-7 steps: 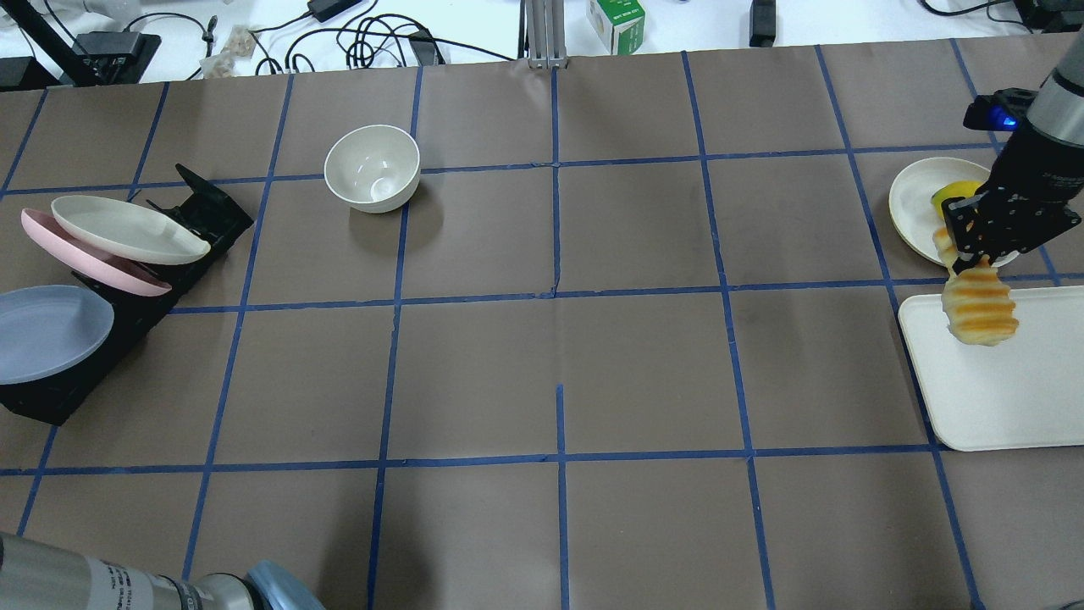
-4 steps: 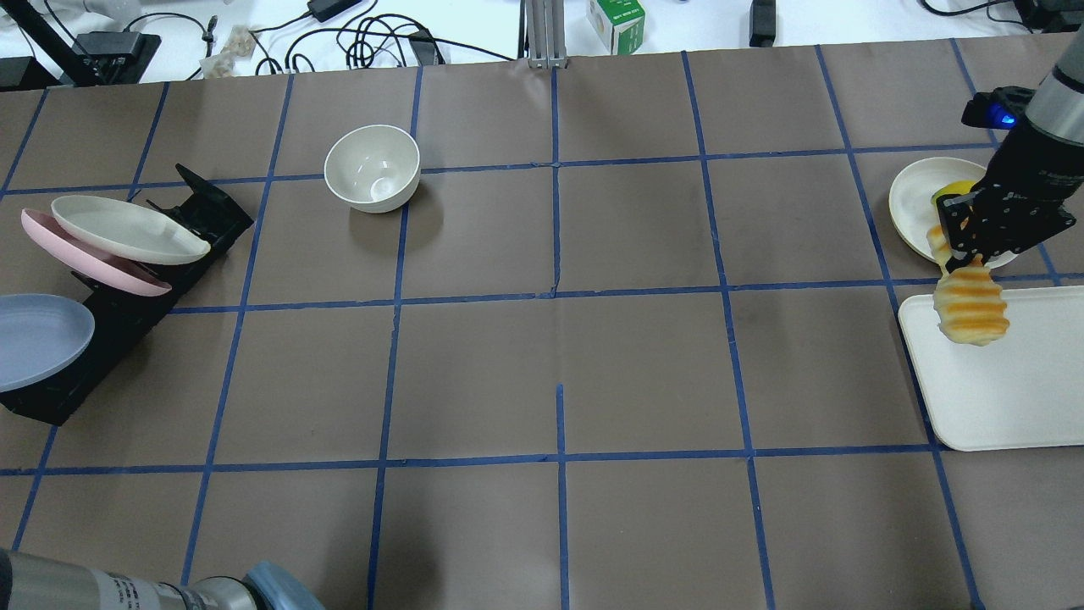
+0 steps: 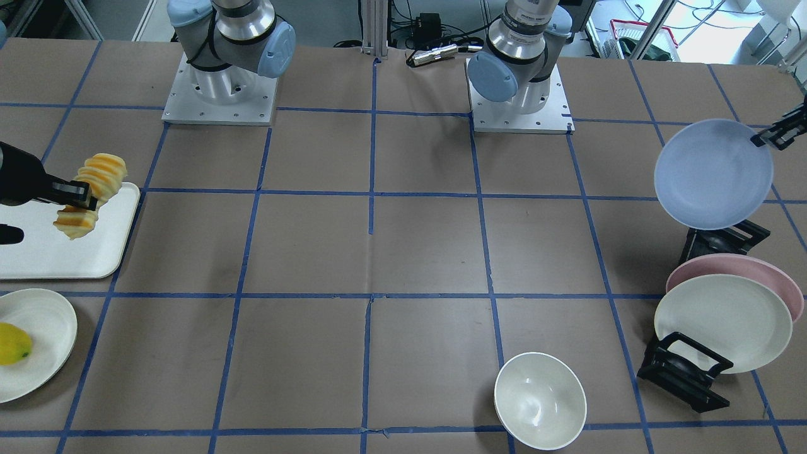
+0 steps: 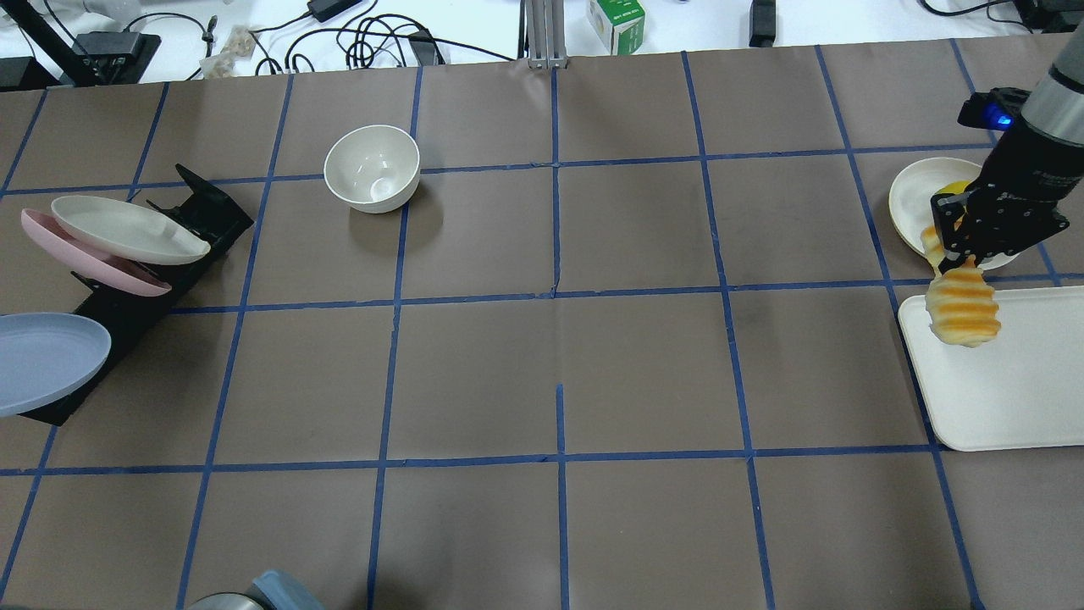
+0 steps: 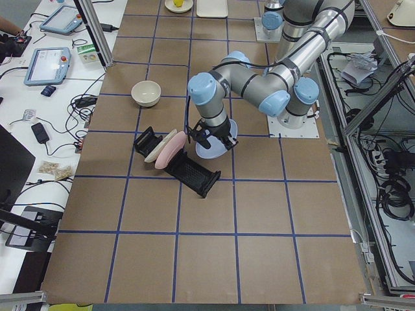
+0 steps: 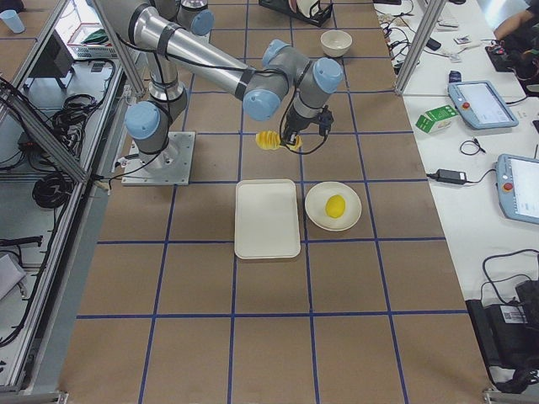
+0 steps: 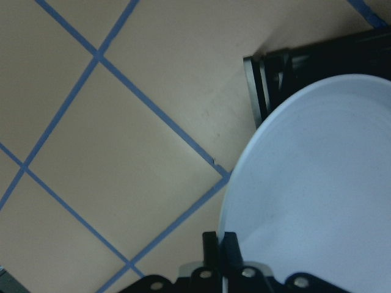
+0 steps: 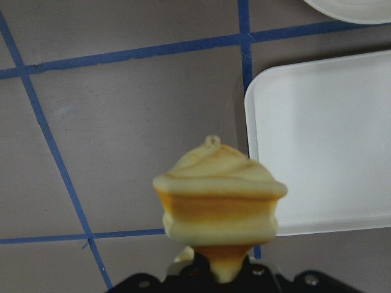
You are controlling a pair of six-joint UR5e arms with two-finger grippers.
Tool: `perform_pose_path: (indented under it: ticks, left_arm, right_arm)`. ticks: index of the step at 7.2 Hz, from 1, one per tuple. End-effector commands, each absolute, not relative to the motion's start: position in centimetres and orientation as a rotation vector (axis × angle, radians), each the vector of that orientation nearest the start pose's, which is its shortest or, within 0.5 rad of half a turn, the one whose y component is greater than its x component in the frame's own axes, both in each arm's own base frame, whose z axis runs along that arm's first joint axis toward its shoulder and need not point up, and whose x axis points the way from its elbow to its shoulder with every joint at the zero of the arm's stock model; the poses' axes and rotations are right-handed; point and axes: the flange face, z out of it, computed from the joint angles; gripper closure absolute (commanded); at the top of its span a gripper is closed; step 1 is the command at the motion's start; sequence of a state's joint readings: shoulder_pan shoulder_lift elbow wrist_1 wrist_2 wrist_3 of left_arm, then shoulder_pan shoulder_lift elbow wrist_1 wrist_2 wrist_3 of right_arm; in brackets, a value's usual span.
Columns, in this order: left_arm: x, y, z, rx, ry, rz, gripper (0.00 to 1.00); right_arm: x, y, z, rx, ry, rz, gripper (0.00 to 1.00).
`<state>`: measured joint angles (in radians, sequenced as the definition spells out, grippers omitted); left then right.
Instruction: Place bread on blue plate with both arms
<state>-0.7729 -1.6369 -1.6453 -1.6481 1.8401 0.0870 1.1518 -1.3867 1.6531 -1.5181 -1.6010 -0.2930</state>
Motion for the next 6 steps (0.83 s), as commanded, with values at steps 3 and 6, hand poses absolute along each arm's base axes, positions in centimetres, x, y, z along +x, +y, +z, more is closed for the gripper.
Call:
perform_pose_path:
  ticks: [3,6]
  left_arm:
    - [8.0,-46.2,43.8,-0.727,2.951,0.417,1.0]
    - [-6.6,-49.4,38.0,-0.828,3.082,0.25,1.0]
  right_arm:
    - [-8.4,-52.9,35.4,0.204,3.023,0.474,1.0]
    - [-8.2,-52.8,35.7,0.216,3.028,0.464,1.0]
